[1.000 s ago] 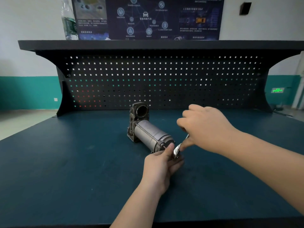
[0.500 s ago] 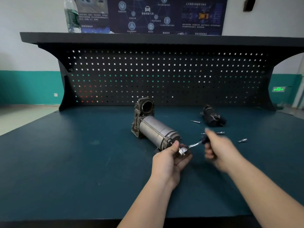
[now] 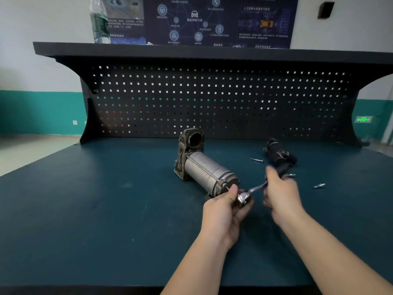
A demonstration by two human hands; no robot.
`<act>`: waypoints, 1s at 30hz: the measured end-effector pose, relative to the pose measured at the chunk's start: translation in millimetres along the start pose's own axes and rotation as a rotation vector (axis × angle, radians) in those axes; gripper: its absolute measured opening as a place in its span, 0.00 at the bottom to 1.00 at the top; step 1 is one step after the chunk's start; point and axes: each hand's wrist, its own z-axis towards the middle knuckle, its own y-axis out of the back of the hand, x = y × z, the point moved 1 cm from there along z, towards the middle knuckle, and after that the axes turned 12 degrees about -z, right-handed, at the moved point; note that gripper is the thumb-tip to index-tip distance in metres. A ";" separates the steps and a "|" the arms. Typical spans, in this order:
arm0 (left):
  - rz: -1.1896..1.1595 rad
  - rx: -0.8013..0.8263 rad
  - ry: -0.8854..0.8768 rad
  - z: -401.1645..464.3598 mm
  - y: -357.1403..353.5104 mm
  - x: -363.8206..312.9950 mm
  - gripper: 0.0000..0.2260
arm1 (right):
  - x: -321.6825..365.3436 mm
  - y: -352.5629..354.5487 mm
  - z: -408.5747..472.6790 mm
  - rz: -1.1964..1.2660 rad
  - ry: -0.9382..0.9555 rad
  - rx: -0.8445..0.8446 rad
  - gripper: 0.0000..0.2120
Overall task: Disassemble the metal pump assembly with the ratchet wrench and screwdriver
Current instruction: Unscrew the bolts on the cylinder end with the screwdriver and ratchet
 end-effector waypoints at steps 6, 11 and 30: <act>-0.044 0.063 0.074 -3.8 0.7 -3.3 0.08 | 16.2 -1.9 -28.8 -0.342 1.006 -0.147 0.15; -0.044 0.024 0.085 -0.2 0.1 -3.2 0.05 | 3.5 -6.8 -16.0 -0.093 0.512 -0.165 0.13; -0.102 0.080 0.178 -3.3 -1.4 -1.3 0.07 | 18.0 -12.9 -11.2 -0.217 0.570 -0.209 0.14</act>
